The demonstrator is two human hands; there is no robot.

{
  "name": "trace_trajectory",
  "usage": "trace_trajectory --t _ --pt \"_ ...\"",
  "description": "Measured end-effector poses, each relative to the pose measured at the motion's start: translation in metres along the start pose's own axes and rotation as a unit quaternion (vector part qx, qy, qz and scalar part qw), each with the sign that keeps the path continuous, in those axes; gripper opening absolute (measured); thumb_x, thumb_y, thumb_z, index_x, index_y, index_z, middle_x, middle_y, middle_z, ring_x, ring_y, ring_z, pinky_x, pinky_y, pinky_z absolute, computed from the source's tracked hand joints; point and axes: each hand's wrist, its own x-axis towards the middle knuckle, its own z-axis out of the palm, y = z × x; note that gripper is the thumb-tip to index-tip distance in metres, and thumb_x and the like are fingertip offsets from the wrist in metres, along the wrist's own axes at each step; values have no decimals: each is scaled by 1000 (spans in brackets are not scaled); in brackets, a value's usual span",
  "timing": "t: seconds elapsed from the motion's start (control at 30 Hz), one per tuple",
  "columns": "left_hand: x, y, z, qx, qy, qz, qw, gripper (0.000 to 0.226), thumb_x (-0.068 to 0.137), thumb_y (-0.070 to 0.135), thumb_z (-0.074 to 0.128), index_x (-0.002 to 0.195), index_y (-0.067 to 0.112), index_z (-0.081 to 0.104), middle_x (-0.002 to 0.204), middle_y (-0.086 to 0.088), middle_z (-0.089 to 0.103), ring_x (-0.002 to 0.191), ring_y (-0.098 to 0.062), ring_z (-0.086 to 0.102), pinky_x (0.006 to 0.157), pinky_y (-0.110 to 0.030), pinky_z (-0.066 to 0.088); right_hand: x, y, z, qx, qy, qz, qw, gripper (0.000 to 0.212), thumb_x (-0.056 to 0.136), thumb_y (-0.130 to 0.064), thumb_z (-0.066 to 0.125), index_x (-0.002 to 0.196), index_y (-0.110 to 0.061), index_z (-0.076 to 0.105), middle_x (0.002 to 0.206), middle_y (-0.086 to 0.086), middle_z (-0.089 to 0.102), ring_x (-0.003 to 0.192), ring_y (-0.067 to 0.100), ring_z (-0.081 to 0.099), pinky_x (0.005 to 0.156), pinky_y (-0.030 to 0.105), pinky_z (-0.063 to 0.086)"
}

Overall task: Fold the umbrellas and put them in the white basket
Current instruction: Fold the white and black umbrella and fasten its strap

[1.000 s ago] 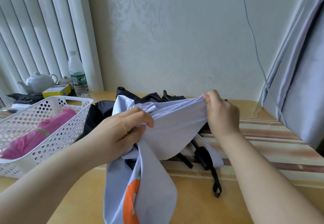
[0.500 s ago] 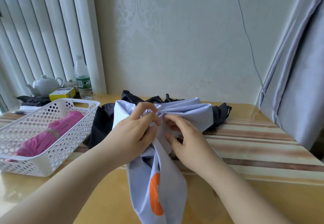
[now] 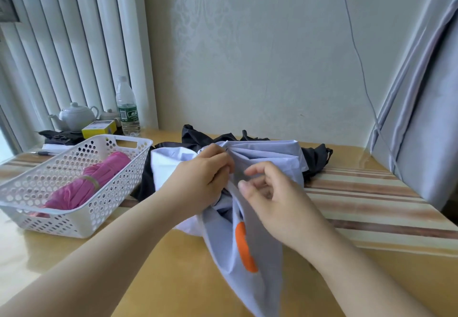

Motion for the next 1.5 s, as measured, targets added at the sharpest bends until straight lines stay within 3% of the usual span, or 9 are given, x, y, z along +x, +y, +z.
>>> trace_trajectory --t 0.2,0.37,0.5,0.67,0.83,0.97,1.03,1.13,1.5 --pt "12 29 -1 21 1 -98 995 17 89 14 50 89 10 67 97 -1 52 82 -25 57 71 -34 46 7 -8 -3 -102 -78 -6 992 28 91 -37 59 117 -30 53 108 -16 63 99 3 58 71 8 43" --pt "7 33 -12 80 -45 -64 994 31 96 41 44 106 20 64 112 4 49 92 -19 58 76 -26 44 12 3 -9 -74 -91 -47 992 28 93 -21 60 118 -34 57 103 -24 63 93 -15 54 75 1 40" --pt "-1 18 -37 34 -191 -1 981 76 70 71 41 136 34 48 126 20 37 107 1 51 87 -9 37 8 10 -10 -43 -88 -47 994 31 95 -22 59 120 -41 60 108 -27 65 102 -13 56 81 5 42" --pt "-3 5 -56 -10 -303 -32 953 79 77 18 58 141 51 27 135 36 22 91 24 50 76 -10 48 6 6 -8 -58 -113 -62 990 38 97 -21 56 130 -41 55 120 -26 62 110 -11 53 90 7 42" --pt "-6 1 -57 83 -185 61 977 55 88 19 65 137 37 47 133 25 42 76 36 37 66 5 31 2 -4 -3 -56 -85 -80 992 39 91 -28 65 128 -37 57 119 -22 60 108 -11 50 87 1 38" --pt "-15 -13 -51 71 -66 110 989 53 74 49 58 125 35 60 106 20 64 86 5 45 68 -5 36 0 -6 -1 -64 -87 -80 991 41 92 -26 63 130 -39 53 124 -23 56 112 -12 45 86 -4 33" --pt "-19 -18 -44 -1 -59 73 996 59 69 58 53 126 41 54 104 28 53 102 4 38 86 -19 35 0 -6 -2 -62 -86 -76 991 41 94 -26 61 132 -39 52 127 -25 55 113 -14 44 87 -5 32" --pt "-20 -12 -36 -125 -95 19 987 49 79 43 62 125 46 43 119 26 45 107 18 40 90 -8 32 -1 -6 -4 -61 -77 -76 992 40 96 -24 56 134 -36 53 126 -25 56 112 -15 45 86 -4 32" --pt "-22 3 -19 -102 -107 101 984 46 83 28 42 127 16 51 126 12 46 122 1 41 99 -10 31 8 -9 -7 -27 -5 -56 998 15 90 -15 66 83 -29 70 80 -10 72 77 1 65 74 17 53"
